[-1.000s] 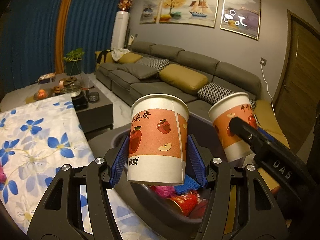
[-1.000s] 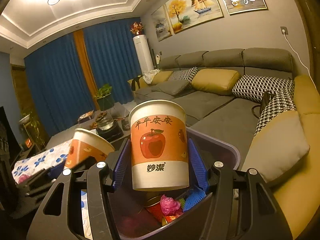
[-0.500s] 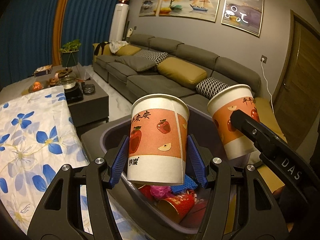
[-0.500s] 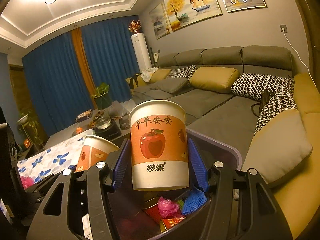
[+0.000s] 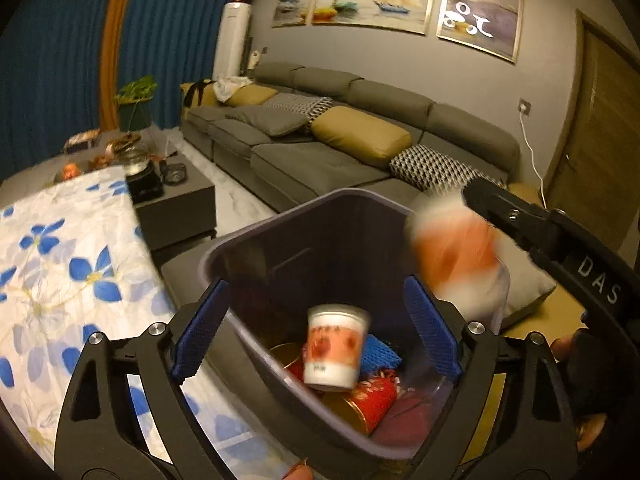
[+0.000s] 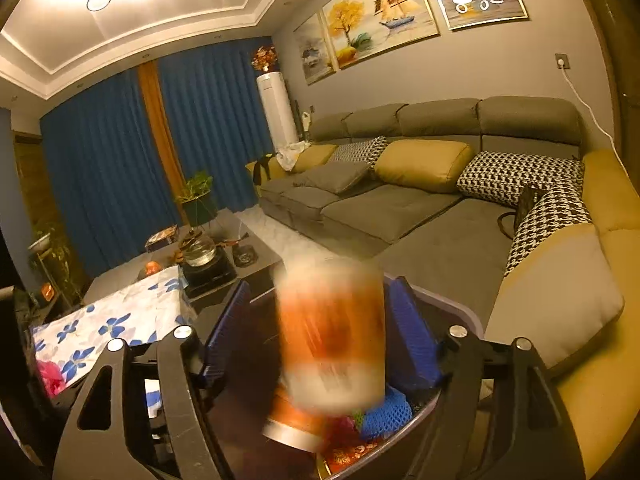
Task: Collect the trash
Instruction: 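Open both grippers to drop the cups into the bin, then move both tools back over the bags on the bed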
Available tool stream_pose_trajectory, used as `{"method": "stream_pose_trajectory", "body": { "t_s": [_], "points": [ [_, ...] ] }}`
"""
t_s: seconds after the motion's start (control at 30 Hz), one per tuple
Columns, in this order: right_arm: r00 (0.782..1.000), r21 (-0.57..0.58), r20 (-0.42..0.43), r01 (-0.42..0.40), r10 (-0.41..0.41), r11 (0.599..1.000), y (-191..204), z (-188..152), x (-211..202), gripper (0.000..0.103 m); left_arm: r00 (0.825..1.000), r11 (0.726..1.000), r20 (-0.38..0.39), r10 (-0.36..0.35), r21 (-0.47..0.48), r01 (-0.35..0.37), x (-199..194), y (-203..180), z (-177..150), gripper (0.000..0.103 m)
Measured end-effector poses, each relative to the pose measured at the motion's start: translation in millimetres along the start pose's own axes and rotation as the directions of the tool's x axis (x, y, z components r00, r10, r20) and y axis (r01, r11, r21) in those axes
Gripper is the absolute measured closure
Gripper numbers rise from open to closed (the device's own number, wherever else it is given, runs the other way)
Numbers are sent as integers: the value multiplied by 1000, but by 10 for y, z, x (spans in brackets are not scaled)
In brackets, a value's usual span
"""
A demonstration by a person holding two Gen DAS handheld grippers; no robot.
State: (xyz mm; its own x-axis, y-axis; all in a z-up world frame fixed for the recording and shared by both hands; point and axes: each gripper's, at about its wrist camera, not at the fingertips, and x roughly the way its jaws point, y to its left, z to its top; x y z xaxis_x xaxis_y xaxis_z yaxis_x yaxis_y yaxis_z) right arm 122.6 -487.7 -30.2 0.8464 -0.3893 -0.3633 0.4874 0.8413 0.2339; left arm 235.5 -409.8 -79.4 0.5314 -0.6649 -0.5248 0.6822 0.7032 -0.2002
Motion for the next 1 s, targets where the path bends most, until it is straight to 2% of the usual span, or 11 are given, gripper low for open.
{"method": "stream_pose_trajectory", "body": {
  "t_s": [0.1, 0.2, 0.43, 0.6, 0.63, 0.77, 0.83, 0.93, 1.0],
  "points": [
    [1000, -5, 10, 7, -6, 1000, 7, 15, -63, 30, 1000, 999, 12, 22, -37, -22, -131, 138, -17, 15],
    [999, -28, 33, 19, -18, 999, 50, 5, -163, 22, 996, 994, 46, 81, -74, -77, -341, 289, -48, 15],
    [997, -99, 74, 43, -36, 994, 240, -106, -399, 15, 971, 969, 102, 215, -147, -199, -927, 664, -139, 14],
    [997, -122, 78, 17, -7, 992, 435, -172, -495, 14, 926, 928, 128, 355, -169, -332, -1398, 982, -273, 14],
    [997, -130, 74, 2, 8, 991, 532, -206, -511, 14, 911, 912, 129, 392, -187, -366, -1511, 1083, -311, 14],
    [996, -176, 54, -62, 73, 983, 907, -328, -550, 14, 868, 866, 132, 479, -237, -441, -1875, 1405, -424, 15],
    [993, -212, 37, -106, 116, 972, 1166, -428, -578, 14, 843, 839, 126, 523, -252, -483, -2047, 1587, -502, 15],
    [985, -246, 12, -162, 170, 956, 1493, -538, -608, 14, 795, 781, 92, 600, -282, -557, -2335, 1932, -641, 15],
    [977, -265, -12, -208, 213, 941, 1736, -627, -628, 14, 773, 753, 78, 629, -307, -582, -2523, 2148, -735, 15]
  ]
}}
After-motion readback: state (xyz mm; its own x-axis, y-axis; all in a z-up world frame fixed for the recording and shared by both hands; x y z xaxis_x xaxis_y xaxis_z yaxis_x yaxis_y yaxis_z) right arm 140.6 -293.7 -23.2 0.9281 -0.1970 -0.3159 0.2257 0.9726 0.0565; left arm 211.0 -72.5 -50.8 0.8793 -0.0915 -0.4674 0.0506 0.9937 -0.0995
